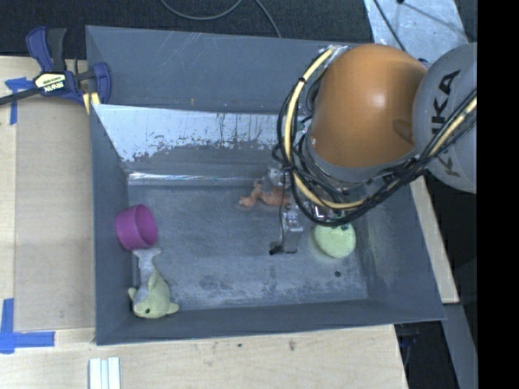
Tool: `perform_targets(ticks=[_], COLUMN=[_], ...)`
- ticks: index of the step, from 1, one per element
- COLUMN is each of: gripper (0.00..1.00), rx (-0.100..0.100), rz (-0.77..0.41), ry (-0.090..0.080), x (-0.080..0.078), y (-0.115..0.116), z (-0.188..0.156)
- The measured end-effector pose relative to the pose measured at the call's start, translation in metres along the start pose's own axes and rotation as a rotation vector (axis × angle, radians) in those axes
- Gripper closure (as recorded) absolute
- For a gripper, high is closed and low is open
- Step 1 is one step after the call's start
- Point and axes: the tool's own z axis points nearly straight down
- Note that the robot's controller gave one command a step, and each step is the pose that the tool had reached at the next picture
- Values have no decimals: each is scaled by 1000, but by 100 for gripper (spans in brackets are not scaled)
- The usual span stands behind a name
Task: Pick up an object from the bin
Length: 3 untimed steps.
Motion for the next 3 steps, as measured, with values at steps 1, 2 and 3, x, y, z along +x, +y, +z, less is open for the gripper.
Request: perform_targets(ticks=[1,2,3], gripper=[0,0,0], rx=[0,1,1], rz=[-39,-13,-45], ry=[-7,-4,-1], x=[-39,-86,-95], y=[-21,-86,-78], z=[61,104,103])
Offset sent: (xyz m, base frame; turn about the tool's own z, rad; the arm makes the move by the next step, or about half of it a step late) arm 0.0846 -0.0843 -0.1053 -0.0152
